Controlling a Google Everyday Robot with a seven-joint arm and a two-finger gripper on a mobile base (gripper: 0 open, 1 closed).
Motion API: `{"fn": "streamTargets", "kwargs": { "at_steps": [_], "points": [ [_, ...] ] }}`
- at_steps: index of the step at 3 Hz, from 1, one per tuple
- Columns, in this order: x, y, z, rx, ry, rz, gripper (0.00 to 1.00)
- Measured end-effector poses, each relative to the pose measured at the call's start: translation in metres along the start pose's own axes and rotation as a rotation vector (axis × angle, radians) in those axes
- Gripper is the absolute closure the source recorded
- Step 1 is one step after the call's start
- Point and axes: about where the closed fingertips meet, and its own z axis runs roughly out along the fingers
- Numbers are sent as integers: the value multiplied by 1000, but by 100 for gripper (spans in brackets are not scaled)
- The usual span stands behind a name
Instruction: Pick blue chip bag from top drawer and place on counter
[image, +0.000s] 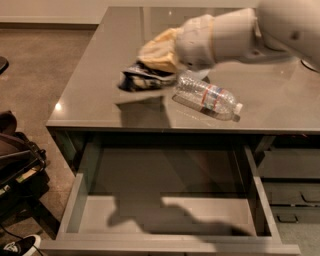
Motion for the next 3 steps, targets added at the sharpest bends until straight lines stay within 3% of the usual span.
{"fn": "streamTargets", "kwargs": {
  "at_steps": [1, 2, 3],
  "points": [
    [-3, -12, 84, -137, -178, -2, 100],
    [-8, -11, 126, -186, -237, 11, 81],
    [-8, -10, 127, -189, -236, 10, 58]
  ]
}}
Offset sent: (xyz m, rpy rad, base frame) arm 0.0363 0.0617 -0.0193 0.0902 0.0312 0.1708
